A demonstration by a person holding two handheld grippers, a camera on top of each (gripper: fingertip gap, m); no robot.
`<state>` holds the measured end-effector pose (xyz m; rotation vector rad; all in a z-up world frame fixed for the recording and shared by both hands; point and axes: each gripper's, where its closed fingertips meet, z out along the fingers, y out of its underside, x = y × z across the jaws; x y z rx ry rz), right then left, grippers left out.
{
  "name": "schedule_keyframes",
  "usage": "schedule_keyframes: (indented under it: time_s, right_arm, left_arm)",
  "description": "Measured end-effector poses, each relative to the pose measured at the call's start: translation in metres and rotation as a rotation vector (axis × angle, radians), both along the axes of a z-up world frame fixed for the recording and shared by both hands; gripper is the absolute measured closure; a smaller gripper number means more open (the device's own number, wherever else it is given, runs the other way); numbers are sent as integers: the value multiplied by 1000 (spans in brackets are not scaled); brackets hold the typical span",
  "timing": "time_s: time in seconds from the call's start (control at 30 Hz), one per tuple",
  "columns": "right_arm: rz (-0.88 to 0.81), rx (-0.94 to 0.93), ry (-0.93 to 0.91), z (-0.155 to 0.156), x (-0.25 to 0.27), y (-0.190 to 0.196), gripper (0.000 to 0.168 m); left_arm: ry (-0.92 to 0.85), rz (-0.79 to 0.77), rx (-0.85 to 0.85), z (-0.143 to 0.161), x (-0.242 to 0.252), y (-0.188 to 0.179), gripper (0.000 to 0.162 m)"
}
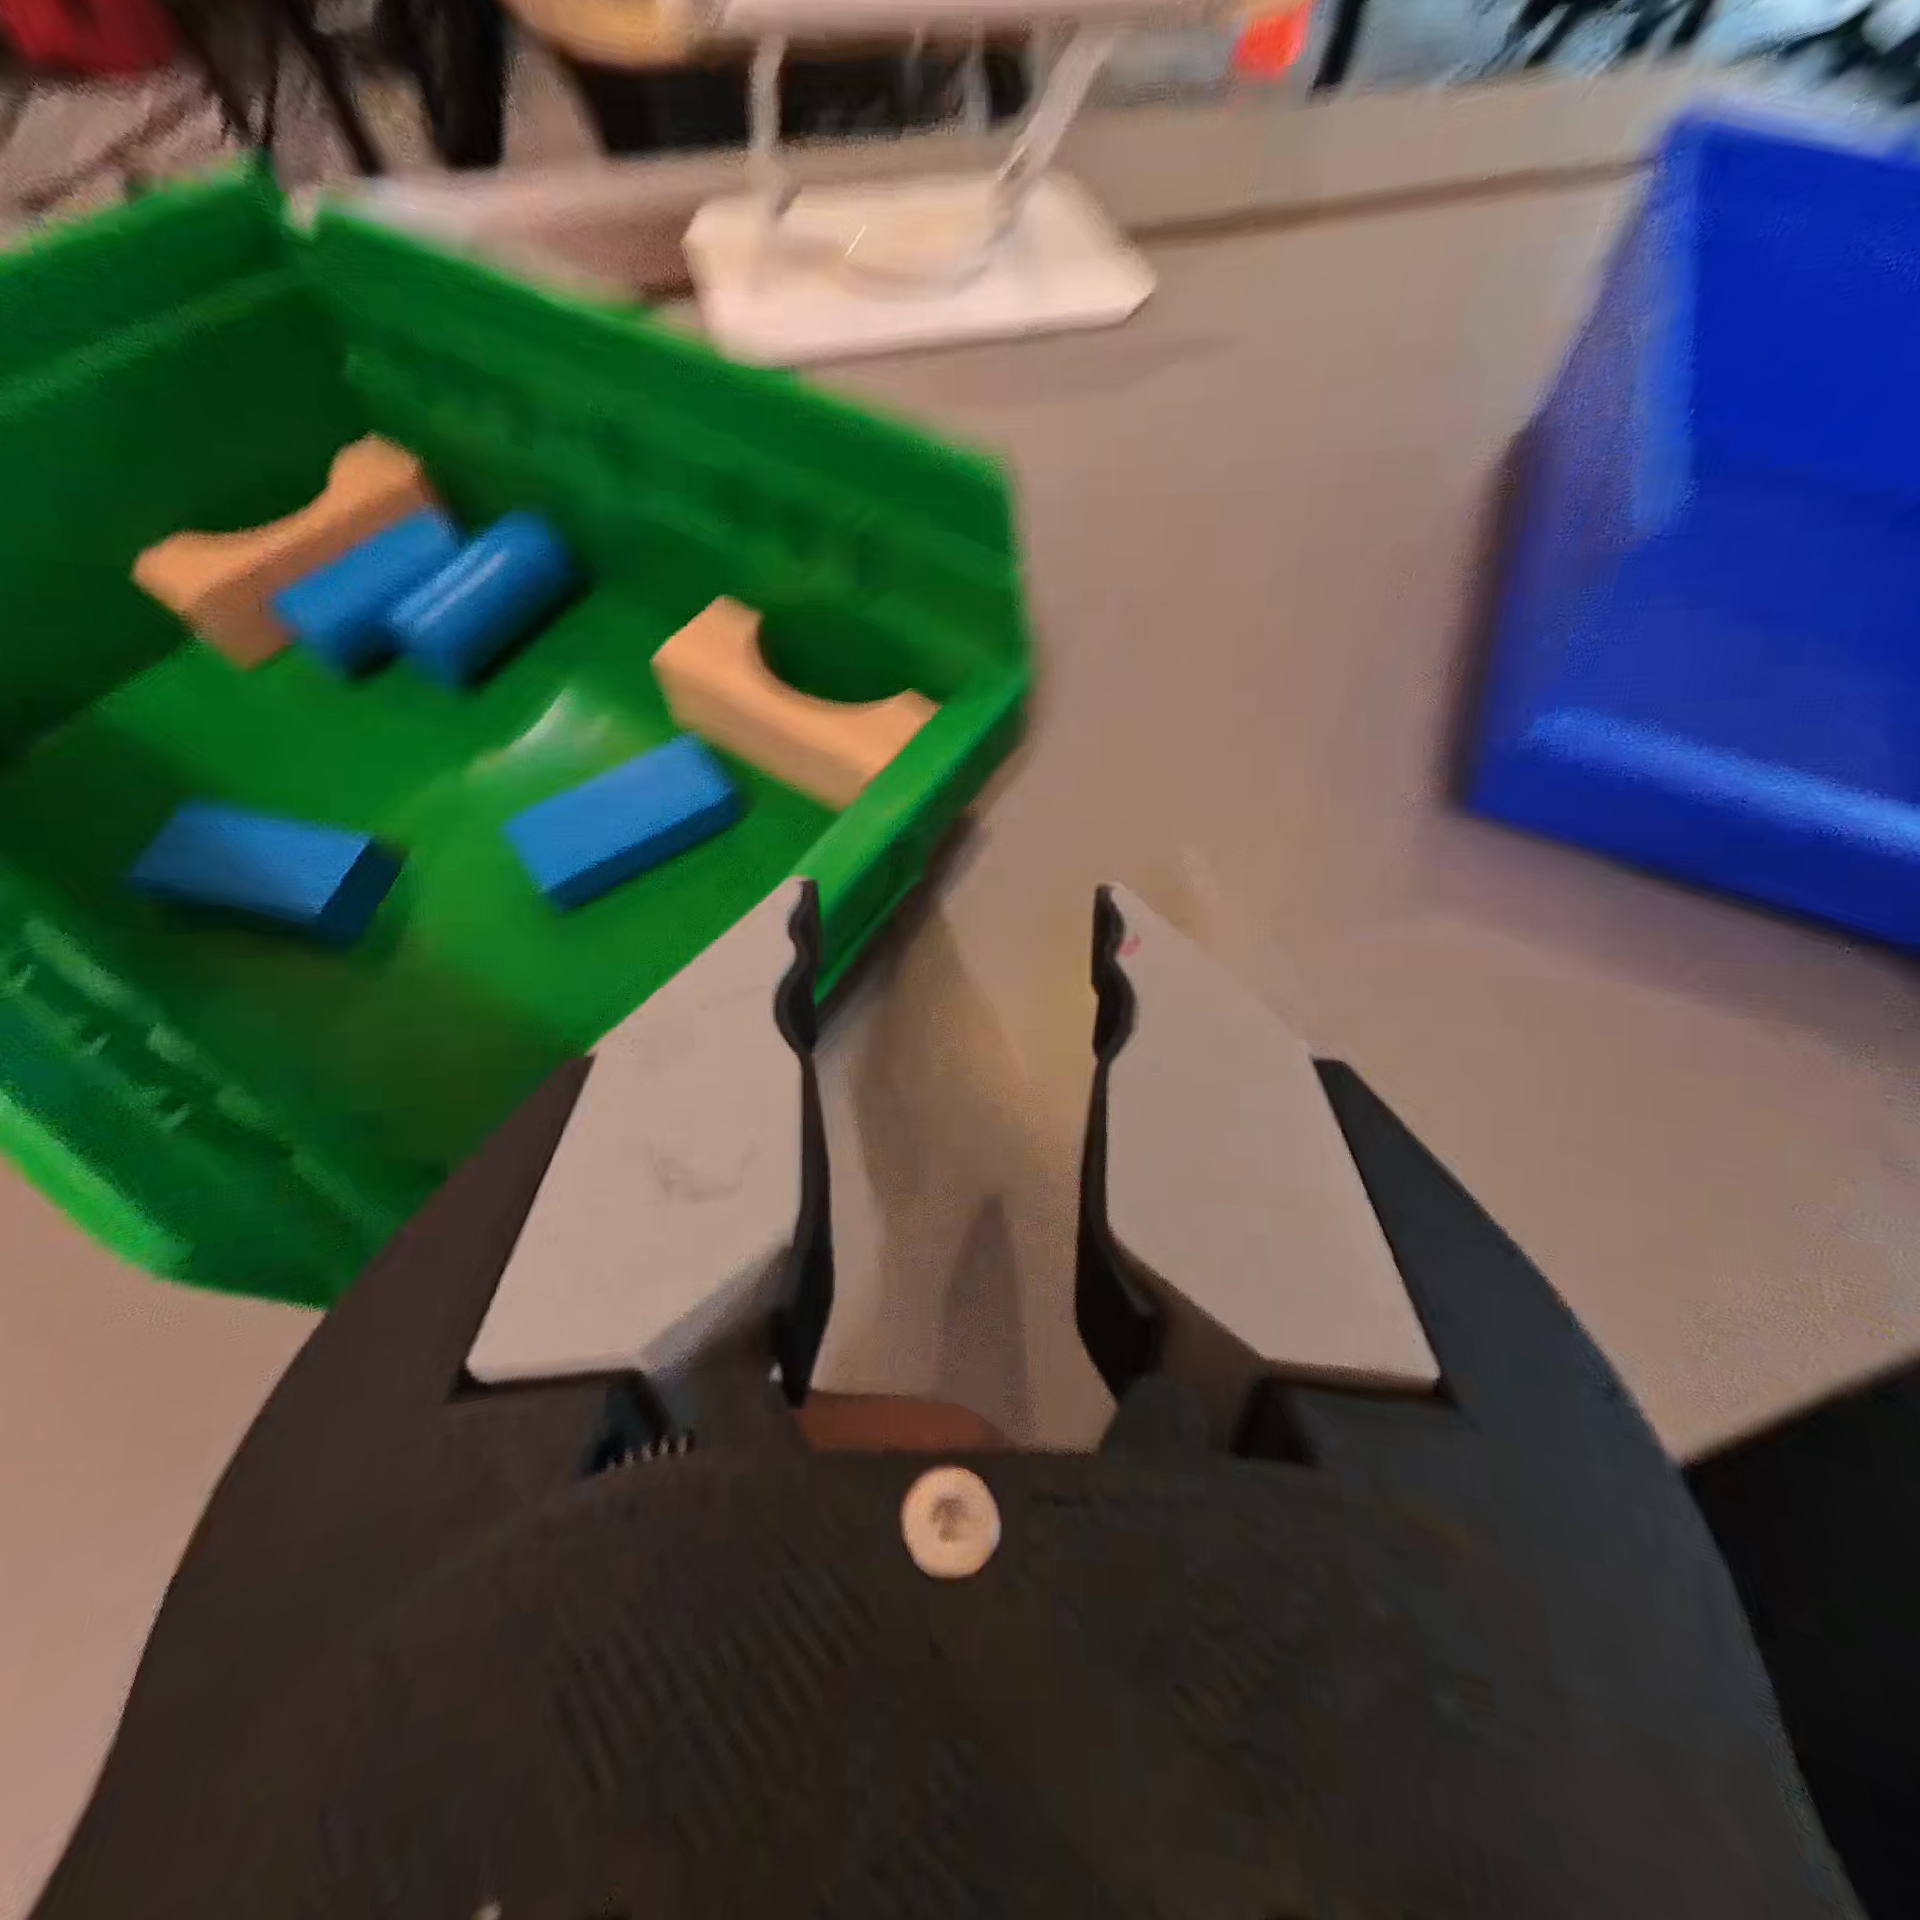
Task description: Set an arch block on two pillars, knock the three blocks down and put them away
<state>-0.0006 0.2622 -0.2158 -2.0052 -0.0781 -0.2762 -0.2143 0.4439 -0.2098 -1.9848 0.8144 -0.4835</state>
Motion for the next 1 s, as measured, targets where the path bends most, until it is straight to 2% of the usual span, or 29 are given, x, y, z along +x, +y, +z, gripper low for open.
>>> schedule_keyframes:
  time_s: [0.03, 0.07, 0.13, 0.2, 0.3, 0.47, 0.53, 0.57, 0.6, 0.63, 0.73, 0.8, 0.9, 1.0]
  right_arm:
    - [20, -4, 14, -3, 7, -3, 168]
    - [-17, 2, 14, -2, 23, -8, 168]
    - [-106, -39, -53, -6, 63, -22, 168]
    - [-198, -69, -101, -10, 104, -39, 168]
    - [-279, -100, -78, -18, 161, -55, 168]
    - [-390, -133, -63, -21, 224, -62, 158]
    - [-345, -55, -3, -9, 209, -63, 153]
    - [-280, 0, 24, 0, 190, -61, 144]
    - [-211, 49, 45, 8, 168, -59, 136]
    - [-139, 93, 73, 15, 144, -55, 131]
    - [25, 112, 130, 21, 78, -35, 119]
    - [13, 68, 70, 14, 62, -18, 120]
    - [-48, 37, -10, 5, 64, 9, 134]
    - [-70, 35, 8, -2, 78, 32, 120]
  left_arm:
    - [42, 30, -18, -15, -13, 12, 114]
    - [66, 58, -10, -24, -26, 21, 114]
    - [56, 68, 37, -27, -44, 30, 135]
    - [53, 85, 56, -26, -62, 35, 135]
    - [67, 137, 62, -26, -96, 49, 128]
    - [46, 233, -10, -27, -145, 84, 98]
    - [13, 305, -20, -16, -160, 85, 102]
    - [-15, 254, -5, -7, -151, 72, 100]
    - [-37, 163, 38, 5, -131, 54, 93]
    - [-26, 95, 102, 13, -110, 37, 95]
    - [46, 30, 256, 20, -51, 15, 87]
    - [38, 16, 237, 15, -16, 19, 88]
    - [41, 83, 156, 4, 5, 46, 90]
    - [70, 184, 101, -11, -8, 74, 119]
